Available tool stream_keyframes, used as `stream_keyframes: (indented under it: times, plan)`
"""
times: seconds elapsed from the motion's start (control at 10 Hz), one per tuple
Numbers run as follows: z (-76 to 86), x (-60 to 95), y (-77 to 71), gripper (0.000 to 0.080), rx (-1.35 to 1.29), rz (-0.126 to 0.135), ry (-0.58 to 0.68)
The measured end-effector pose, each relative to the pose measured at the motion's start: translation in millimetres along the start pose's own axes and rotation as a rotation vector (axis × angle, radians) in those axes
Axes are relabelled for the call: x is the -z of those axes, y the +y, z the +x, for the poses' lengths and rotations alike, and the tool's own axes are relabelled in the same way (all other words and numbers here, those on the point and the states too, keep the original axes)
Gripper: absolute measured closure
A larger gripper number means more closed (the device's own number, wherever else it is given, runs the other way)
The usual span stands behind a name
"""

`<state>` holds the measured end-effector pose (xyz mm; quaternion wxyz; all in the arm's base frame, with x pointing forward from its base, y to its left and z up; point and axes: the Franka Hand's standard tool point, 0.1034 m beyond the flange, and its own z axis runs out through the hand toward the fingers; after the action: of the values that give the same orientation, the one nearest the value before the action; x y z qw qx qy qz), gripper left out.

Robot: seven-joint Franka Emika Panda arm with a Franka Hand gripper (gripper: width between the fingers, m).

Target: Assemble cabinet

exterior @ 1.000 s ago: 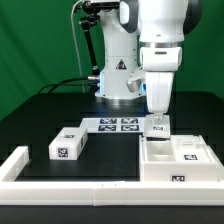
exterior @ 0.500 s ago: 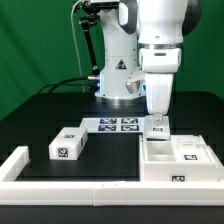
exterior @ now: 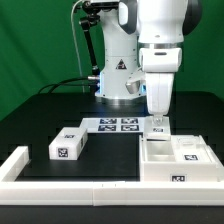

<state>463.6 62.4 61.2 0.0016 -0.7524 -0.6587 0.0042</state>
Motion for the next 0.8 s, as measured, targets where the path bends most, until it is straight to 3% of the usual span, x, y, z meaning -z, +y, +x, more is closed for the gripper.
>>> stream_keyframes:
  times: [0.3,0.8]
  plan:
    - [-0.3,-0.5,0.1,0.0732,0.002,0.001,0.000]
    - [-1.7,-1.1,15.0,0.0732,-0.002,-0.002,0.003]
